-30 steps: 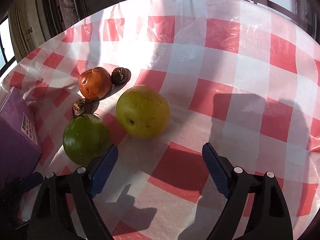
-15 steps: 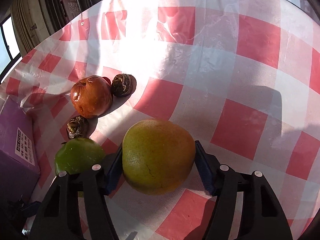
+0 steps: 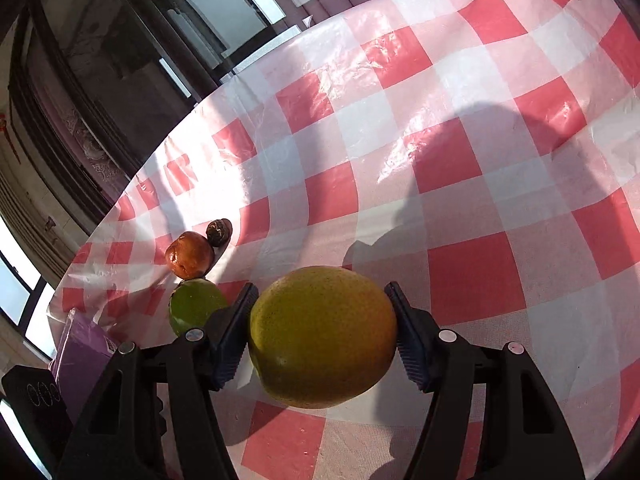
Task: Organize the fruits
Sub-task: 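Grasp the green tomato with the left gripper while the right gripper holds the pear, then carry the green tomato and yellow pear over the white box with both grippers, then open both grippers to drop the green tomato and pear into the box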
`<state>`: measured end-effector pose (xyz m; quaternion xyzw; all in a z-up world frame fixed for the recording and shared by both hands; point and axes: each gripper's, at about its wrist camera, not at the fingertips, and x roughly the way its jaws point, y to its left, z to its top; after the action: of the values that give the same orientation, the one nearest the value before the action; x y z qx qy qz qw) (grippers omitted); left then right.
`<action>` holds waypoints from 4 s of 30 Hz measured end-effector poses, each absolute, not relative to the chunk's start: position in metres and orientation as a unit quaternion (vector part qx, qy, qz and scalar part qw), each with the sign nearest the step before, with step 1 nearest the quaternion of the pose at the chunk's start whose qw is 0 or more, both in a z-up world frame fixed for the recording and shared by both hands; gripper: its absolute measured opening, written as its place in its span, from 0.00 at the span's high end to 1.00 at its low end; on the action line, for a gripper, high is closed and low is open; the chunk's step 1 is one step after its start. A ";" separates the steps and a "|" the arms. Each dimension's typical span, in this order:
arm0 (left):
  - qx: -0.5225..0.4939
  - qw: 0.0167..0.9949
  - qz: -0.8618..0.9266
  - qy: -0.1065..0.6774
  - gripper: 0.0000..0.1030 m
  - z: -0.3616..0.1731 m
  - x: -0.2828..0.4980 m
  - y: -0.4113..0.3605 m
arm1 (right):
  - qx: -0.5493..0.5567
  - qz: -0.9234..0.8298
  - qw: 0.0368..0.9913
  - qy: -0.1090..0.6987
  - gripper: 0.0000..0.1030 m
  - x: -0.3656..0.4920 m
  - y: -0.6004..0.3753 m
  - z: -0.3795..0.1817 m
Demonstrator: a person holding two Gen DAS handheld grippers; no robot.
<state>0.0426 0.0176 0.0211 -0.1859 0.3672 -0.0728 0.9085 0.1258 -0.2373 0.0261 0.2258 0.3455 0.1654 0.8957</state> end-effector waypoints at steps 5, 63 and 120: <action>-0.194 0.900 -0.046 0.387 0.02 0.019 0.057 0.023 | 0.227 0.159 0.897 0.344 0.38 0.132 -0.237 0.027; -0.064 0.921 -0.009 0.385 0.43 0.085 -0.040 0.016 | 0.168 0.142 0.883 0.415 0.38 0.081 -0.200 0.018; -0.088 0.790 0.107 0.598 0.42 0.032 -0.015 0.286 | -0.348 0.286 0.743 0.495 0.35 -0.023 0.170 0.062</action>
<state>-0.0151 0.2857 0.0320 -0.0882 0.5978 0.1073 0.7895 -0.0229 0.1696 0.0618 -0.3485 0.4952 0.2858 0.7427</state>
